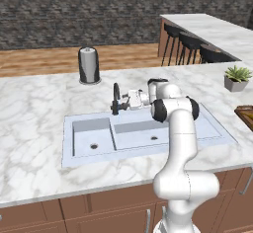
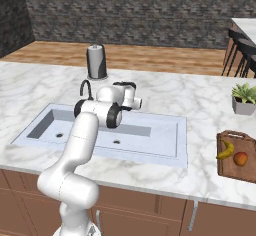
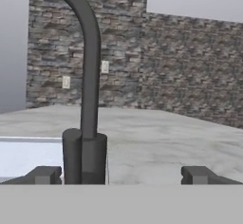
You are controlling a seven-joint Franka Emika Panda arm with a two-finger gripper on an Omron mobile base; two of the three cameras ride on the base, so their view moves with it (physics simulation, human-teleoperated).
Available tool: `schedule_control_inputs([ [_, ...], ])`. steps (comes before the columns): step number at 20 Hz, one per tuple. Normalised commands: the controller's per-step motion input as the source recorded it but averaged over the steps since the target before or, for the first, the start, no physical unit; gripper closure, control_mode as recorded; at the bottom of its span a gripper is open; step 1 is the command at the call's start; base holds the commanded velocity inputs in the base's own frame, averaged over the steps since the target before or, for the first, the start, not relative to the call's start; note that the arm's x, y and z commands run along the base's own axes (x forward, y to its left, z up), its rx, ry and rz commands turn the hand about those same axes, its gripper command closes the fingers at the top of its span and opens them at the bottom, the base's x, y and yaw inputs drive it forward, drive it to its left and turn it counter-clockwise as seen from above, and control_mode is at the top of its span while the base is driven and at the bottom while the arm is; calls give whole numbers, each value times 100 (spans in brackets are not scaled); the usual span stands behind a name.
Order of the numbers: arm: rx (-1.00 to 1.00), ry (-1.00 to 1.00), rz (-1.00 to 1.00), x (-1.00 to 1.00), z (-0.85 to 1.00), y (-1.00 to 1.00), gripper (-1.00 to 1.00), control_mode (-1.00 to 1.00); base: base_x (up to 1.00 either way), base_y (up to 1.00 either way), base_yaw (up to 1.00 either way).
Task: Pick the banana, mango from the sink and place them on the cutting board to airdry. Then turn off the sink faucet.
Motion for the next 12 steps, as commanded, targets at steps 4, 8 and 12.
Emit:
schedule_control_inputs([
  [4,-1,0,0,0,0,87,-100,-100,0,0,0],
  [8,-7,0,0,0,0,100,-100,-100,0,0,0],
  [12,-11,0,0,0,0,100,-100,-100,0,0,0],
])
